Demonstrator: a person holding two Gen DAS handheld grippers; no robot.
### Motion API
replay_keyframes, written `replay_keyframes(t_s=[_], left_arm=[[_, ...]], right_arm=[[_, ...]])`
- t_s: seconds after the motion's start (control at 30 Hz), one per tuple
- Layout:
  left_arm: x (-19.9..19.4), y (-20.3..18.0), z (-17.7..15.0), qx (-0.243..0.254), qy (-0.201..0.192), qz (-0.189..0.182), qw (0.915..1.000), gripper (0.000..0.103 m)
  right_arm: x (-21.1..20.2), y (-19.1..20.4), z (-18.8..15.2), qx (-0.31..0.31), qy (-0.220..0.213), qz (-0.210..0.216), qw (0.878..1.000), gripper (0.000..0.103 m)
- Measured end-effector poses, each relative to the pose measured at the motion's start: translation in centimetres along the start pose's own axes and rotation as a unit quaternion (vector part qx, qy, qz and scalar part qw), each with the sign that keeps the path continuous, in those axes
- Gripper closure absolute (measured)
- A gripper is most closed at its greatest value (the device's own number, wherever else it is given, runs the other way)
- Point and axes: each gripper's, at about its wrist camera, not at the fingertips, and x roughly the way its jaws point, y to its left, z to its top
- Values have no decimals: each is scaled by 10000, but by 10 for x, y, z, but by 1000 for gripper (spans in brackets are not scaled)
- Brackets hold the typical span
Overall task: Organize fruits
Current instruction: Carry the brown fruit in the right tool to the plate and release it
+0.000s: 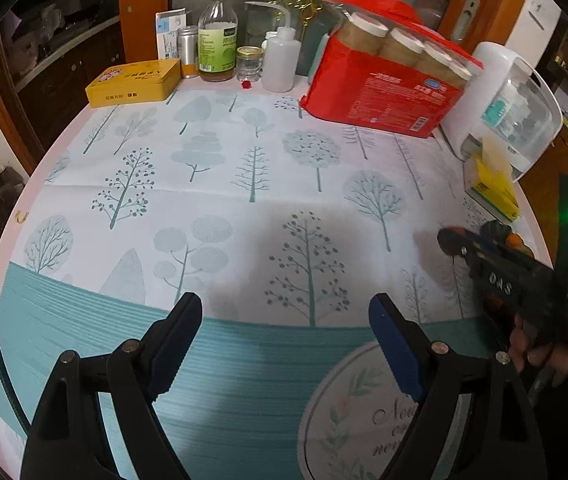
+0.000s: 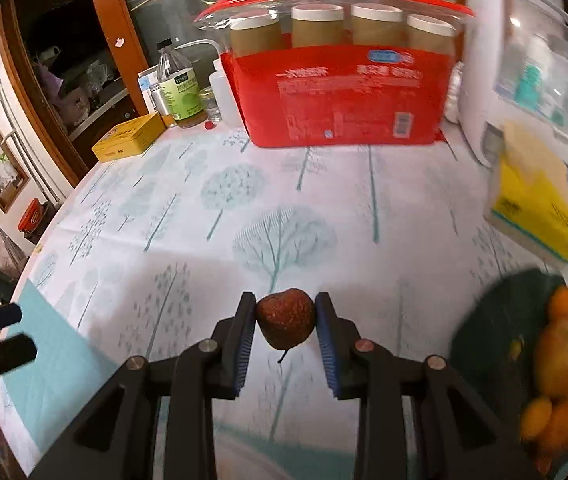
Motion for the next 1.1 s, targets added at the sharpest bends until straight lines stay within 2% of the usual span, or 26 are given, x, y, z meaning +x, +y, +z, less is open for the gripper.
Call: replay_keyframes(t_s=[0.33, 0.73, 1.1], left_arm=[[-26, -44, -25, 176, -89, -114, 9997, 18], [-47, -115, -54, 242, -171, -259, 9992, 18], [-56, -176, -75, 61, -282, -225, 9993, 18]], right_arm=[[-54, -37, -49, 299, 38, -207, 9993, 73], [-111, -107, -81, 528, -208, -472, 9973, 73], [-130, -170, -103, 573, -190, -297, 9977, 72]])
